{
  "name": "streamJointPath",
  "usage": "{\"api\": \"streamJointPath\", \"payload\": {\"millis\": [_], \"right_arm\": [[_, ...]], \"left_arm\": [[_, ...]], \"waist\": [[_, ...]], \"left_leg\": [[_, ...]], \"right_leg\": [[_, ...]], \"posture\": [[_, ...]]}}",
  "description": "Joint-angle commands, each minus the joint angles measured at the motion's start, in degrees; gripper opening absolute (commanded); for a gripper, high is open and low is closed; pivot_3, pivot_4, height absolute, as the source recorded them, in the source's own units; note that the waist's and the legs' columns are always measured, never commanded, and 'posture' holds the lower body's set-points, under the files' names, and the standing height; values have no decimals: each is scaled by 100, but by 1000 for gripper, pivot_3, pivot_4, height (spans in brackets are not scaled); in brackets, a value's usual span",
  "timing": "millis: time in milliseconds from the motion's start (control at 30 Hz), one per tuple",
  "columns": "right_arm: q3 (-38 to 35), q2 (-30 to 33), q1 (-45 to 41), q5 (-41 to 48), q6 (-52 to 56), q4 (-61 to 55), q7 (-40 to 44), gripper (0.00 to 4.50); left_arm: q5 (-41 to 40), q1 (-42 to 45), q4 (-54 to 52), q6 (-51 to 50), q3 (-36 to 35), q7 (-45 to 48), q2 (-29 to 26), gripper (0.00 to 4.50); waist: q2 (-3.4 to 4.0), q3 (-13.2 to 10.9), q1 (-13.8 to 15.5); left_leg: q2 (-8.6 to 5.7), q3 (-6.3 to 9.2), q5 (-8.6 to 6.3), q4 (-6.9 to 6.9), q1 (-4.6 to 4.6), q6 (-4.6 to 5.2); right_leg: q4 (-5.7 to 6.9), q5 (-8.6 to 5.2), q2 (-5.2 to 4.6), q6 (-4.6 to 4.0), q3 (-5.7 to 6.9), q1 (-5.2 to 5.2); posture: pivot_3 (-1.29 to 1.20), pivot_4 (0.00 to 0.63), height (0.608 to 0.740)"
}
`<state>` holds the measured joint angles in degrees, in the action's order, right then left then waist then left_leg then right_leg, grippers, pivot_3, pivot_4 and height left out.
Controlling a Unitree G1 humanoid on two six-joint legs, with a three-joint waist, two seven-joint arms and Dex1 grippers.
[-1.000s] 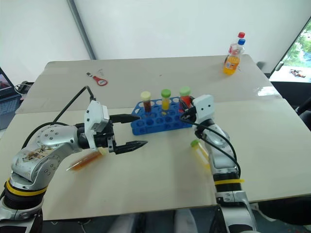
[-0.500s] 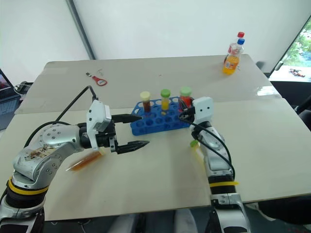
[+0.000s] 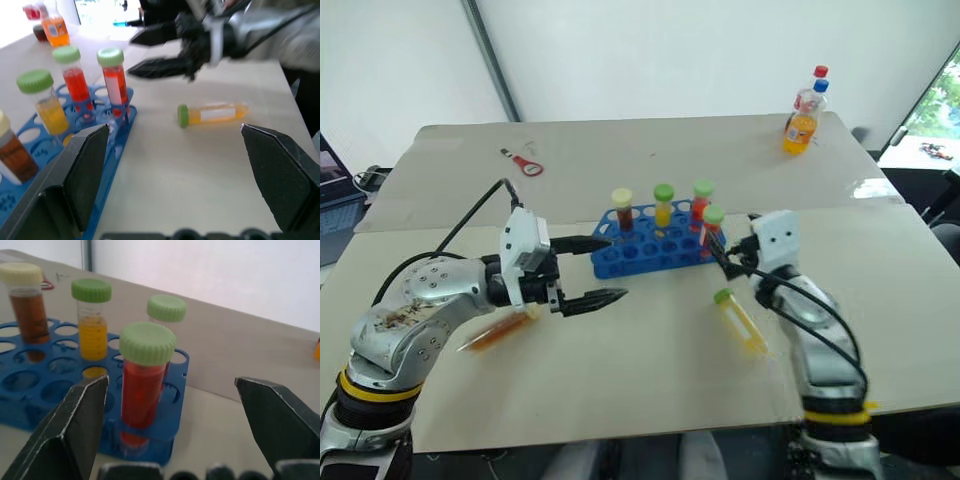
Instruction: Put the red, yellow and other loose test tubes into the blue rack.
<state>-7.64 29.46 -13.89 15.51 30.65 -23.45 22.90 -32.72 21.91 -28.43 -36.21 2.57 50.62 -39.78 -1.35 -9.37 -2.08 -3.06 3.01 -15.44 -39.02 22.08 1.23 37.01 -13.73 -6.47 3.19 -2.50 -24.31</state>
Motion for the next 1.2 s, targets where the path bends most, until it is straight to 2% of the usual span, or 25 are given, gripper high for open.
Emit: {"api": "streamJointPath", "payload": {"millis": [33, 200, 300, 433, 733, 833, 933, 1100, 1200], "right_arm": [[-284, 667, 20, 532, 1751, -1323, 84, 4483], [-312, 1443, -393, 1411, 4714, -2013, 168, 4483], [-132, 1512, -814, 1672, 5924, -1973, 204, 4483], [316, 1659, -1121, 1560, 6184, -1461, 65, 4483], [1389, 1809, -2024, 1787, 6185, 69, 133, 4483], [1735, 1930, -2284, 1919, 6185, 348, 239, 3710], [1961, 2066, -2316, 2091, 6185, 405, 261, 2583], [2002, 2046, -2371, 2287, 6185, 475, 110, 1040], [1872, 2054, -2382, 2448, 6185, 451, -23, 977]], "left_arm": [[264, -138, -89, 539, 27, 479, -335, 4500], [454, -287, -52, 1061, 228, 1062, -579, 4500], [387, -393, -59, 1269, 295, 1423, -640, 4500], [547, -421, 130, 1622, 384, 1684, -617, 4500], [635, -519, 167, 1828, 477, 1607, -397, 4500], [647, -620, 106, 1846, 437, 1589, -432, 4500], [683, -636, 82, 1851, 419, 1543, -433, 4500], [700, -620, 62, 1815, 457, 1464, -386, 4500], [689, -606, 82, 1794, 451, 1447, -387, 4500]], "waist": [[0, 0, -4], [-1, -1, 57], [-1, -1, 112], [-1, -1, 133], [-2, -1, 121], [-2, -1, 106], [-2, -1, 134], [-2, -1, 134], [-2, -1, 133]], "left_leg": [[2, 0, 0, 1, -2, 0], [6, 2, 0, 0, -4, 1], [4, -1, 0, -2, -1, 2], [3, 0, -1, -2, 4, 4], [2, -1, -2, -3, 6, 5], [3, -2, -2, -2, 9, 7], [4, 1, -4, -3, 14, 9], [2, 0, -4, -5, 16, 9], [3, 1, -4, -5, 15, 9]], "right_leg": [[-2, 0, 2, -1, 0, 2], [-20, -2, 2, -3, 5, 18], [-24, -2, 0, -3, 5, 18], [-25, -2, 0, -3, 9, 13], [-25, -1, -2, -2, 10, 10], [-25, -1, -2, -2, 9, 5], [-26, -1, -2, -2, 14, 4], [-27, -1, -4, -1, 13, 4], [-26, -1, -3, -2, 14, 3]], "posture": [[0, 150, 740], [0, 150, 740], [0, 150, 740], [0, 150, 740], [0, 150, 740], [0, 150, 740], [0, 150, 740], [0, 150, 740], [0, 150, 740]]}}
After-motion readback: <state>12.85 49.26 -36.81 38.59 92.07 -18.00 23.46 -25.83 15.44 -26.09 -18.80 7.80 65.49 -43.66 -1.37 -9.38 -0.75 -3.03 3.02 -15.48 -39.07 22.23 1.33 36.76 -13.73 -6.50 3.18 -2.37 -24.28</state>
